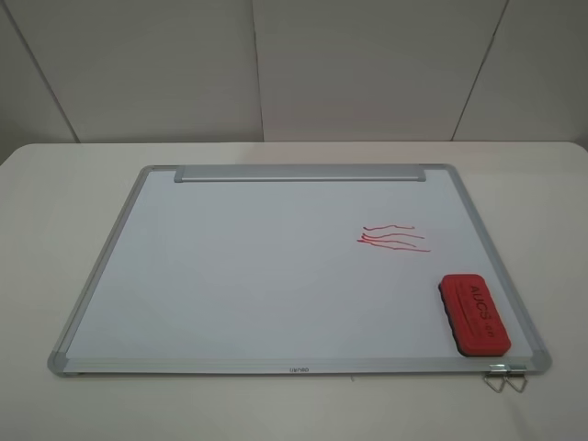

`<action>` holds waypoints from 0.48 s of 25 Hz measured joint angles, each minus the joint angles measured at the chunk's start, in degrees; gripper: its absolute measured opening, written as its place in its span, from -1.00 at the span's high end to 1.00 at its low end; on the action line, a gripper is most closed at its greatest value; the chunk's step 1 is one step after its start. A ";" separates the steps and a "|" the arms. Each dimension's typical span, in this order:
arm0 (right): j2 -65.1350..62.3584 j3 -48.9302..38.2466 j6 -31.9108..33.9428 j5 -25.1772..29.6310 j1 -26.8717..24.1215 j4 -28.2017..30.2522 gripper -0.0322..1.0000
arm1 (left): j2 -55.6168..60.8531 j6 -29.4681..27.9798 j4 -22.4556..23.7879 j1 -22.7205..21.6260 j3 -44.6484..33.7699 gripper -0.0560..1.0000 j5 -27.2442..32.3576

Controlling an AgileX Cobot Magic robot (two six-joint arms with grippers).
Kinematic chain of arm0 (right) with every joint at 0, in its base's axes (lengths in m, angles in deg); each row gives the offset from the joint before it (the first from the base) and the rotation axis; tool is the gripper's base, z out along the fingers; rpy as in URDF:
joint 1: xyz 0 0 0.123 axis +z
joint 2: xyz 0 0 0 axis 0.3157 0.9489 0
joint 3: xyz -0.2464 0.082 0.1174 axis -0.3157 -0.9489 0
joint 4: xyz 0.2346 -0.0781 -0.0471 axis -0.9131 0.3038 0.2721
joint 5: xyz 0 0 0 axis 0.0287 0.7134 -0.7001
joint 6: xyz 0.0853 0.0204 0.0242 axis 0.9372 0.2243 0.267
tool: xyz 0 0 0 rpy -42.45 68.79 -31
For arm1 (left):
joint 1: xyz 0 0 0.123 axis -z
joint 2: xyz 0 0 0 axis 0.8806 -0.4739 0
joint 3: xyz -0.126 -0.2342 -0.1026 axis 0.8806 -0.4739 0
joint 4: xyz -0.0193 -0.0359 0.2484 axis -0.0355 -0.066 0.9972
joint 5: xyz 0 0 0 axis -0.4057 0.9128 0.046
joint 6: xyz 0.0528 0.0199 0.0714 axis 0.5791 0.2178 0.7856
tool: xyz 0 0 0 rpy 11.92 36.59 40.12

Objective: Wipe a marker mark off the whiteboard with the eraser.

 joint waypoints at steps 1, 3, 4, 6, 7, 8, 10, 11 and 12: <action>-1.48 0.00 0.06 0.57 0.00 0.00 -0.52 | 0.00 0.00 0.00 0.00 0.00 -0.57 0.00; -4.99 0.00 0.13 0.88 0.00 0.00 -0.52 | 0.00 0.00 0.00 0.00 0.00 -0.57 0.00; -6.67 0.00 0.13 0.88 0.00 0.00 -0.52 | 0.00 0.00 0.00 0.00 0.00 -0.57 0.00; -9.60 0.00 0.15 0.50 0.00 0.00 -0.52 | 0.00 0.00 0.00 0.00 0.00 -0.57 0.00; -11.02 0.00 0.20 0.50 0.00 0.00 -0.52 | 0.00 0.00 0.00 0.00 0.00 -0.57 0.00; -12.06 0.05 0.20 0.60 0.00 0.07 -0.52 | 0.00 0.00 0.00 0.00 0.00 -0.57 0.00; -14.04 0.05 0.14 1.62 0.00 0.64 -0.52 | 0.00 0.00 0.00 0.00 0.00 -0.57 0.00; -14.99 -0.01 0.14 2.26 0.00 1.11 -0.52 | 0.00 0.00 0.00 0.00 0.00 -0.57 0.00; -15.87 -0.25 0.07 2.38 0.00 1.64 -0.52 | 0.00 0.00 0.00 0.00 0.00 -0.57 0.00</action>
